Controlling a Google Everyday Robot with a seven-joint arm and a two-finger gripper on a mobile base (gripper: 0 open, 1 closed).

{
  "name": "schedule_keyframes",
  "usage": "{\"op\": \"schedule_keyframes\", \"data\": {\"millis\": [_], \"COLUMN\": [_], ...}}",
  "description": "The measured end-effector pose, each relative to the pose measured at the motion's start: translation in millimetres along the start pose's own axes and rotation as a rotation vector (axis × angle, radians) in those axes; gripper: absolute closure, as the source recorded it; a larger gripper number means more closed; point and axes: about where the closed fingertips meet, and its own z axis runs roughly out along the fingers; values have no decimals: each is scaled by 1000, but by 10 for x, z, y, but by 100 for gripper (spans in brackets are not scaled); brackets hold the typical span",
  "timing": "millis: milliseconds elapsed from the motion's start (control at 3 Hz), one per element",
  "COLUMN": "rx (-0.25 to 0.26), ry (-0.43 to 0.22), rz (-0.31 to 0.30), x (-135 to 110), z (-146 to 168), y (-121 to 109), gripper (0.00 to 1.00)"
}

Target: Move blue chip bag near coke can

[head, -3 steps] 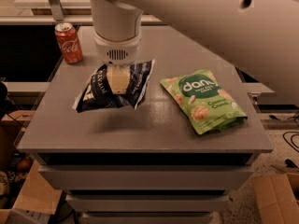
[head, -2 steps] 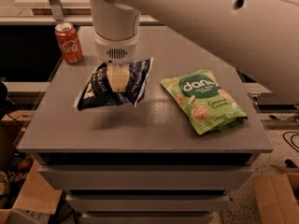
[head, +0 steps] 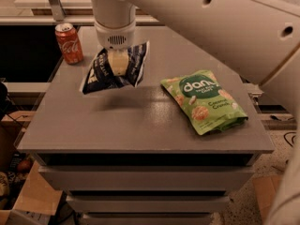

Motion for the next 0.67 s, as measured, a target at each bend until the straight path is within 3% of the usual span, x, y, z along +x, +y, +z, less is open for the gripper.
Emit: {"op": "schedule_keyframes", "data": {"millis": [667], "rx": [57], "ry": [-13], "rz": [-29], "x": [-39], "z": [212], "y": [-626], "gripper": [100]}}
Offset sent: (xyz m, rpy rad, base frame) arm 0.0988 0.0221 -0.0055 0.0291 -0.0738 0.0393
